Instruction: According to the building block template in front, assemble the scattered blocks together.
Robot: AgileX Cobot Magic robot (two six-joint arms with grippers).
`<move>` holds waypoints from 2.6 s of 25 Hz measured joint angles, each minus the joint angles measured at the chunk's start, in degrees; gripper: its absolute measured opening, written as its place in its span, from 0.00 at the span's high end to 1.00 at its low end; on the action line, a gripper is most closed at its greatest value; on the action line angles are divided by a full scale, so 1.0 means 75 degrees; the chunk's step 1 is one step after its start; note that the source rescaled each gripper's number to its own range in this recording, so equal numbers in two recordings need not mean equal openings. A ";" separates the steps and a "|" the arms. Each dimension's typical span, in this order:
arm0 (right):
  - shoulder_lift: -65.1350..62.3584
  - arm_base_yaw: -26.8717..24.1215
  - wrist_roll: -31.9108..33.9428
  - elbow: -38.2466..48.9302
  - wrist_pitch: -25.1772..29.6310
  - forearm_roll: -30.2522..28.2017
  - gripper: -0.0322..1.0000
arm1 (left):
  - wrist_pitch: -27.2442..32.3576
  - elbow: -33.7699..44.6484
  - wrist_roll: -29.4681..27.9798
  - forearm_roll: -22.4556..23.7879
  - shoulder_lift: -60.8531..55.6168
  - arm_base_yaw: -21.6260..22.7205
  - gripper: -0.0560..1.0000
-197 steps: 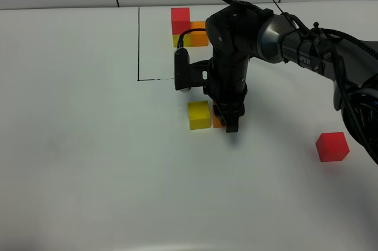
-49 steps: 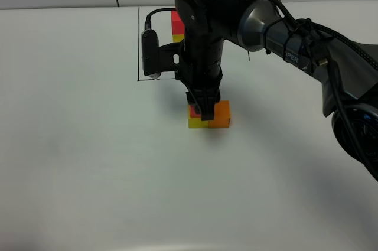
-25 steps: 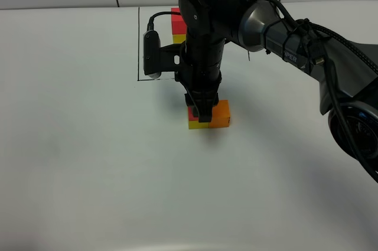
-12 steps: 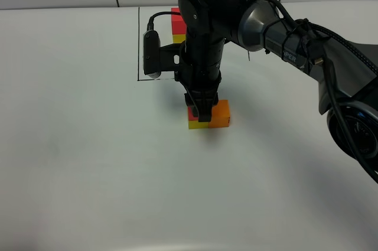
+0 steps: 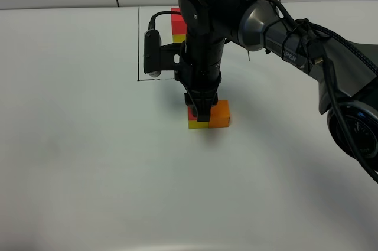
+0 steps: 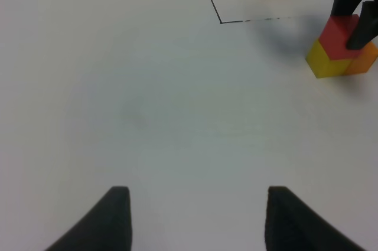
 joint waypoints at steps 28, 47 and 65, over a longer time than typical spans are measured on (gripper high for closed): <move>-0.0908 -0.0265 0.1180 0.0173 -0.0077 -0.0056 0.02 | 0.0000 0.0000 0.0000 0.0000 0.0000 0.0000 0.83; -0.6449 -0.2850 0.4143 0.7373 -0.2695 0.0791 0.02 | 0.0000 0.0000 0.0000 0.0000 0.0000 0.0000 0.83; -0.8729 -0.3138 0.6160 0.7539 -0.3490 0.0287 0.02 | 0.0000 0.0000 0.0000 0.0000 0.0000 0.0000 0.83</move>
